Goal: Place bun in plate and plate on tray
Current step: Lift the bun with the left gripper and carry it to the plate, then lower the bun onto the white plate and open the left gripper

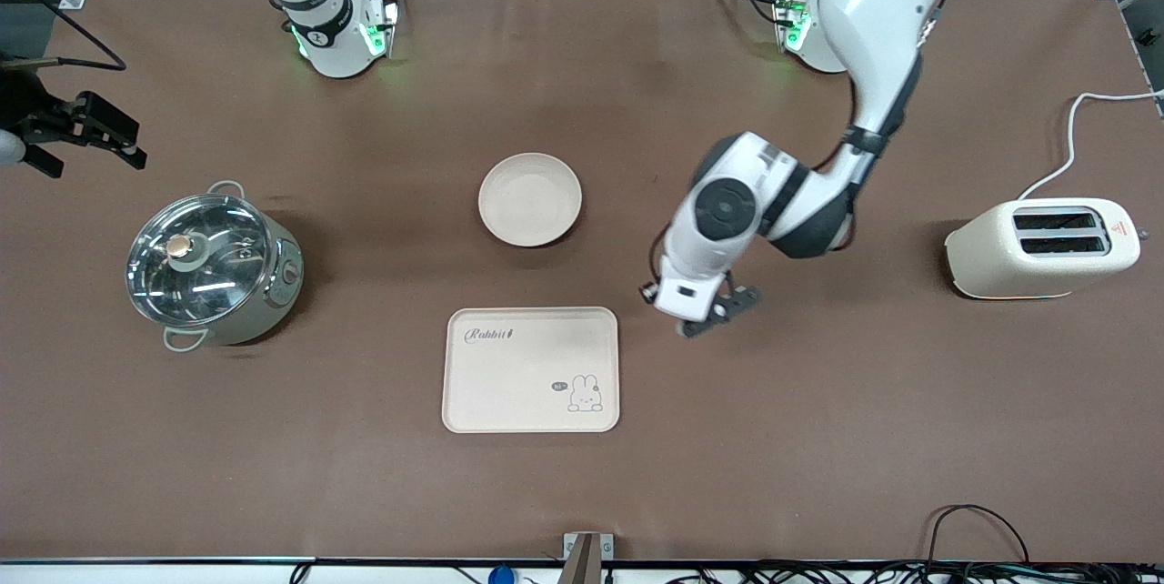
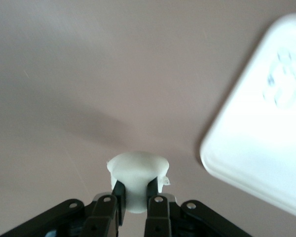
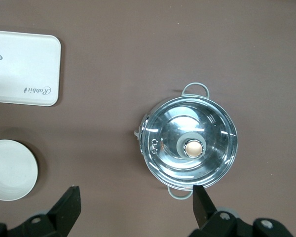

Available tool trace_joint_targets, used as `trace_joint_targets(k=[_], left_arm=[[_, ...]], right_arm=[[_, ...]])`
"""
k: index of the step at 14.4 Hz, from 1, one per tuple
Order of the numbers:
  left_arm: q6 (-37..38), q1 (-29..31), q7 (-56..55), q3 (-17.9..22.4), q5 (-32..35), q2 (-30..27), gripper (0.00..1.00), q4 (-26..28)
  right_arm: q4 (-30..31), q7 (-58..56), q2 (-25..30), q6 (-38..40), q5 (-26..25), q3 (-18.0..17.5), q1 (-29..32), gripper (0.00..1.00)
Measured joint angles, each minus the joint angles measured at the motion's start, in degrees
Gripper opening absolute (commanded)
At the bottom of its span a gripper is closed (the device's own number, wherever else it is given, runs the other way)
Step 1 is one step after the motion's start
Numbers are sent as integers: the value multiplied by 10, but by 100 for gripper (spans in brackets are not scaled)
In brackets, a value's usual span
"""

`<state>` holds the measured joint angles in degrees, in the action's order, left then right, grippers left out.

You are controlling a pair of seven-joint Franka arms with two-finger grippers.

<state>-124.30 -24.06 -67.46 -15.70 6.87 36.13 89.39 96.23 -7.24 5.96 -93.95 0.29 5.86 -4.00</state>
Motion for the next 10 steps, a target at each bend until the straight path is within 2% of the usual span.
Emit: trace_joint_targets(k=[6, 10], left_arm=[[-7, -133, -132, 0, 0, 7, 21, 2], [-47, -209, -214, 0, 0, 27, 23, 6]], right_arm=[[1, 0, 0, 1, 0, 1, 2, 100], [1, 0, 0, 1, 0, 2, 3, 100]])
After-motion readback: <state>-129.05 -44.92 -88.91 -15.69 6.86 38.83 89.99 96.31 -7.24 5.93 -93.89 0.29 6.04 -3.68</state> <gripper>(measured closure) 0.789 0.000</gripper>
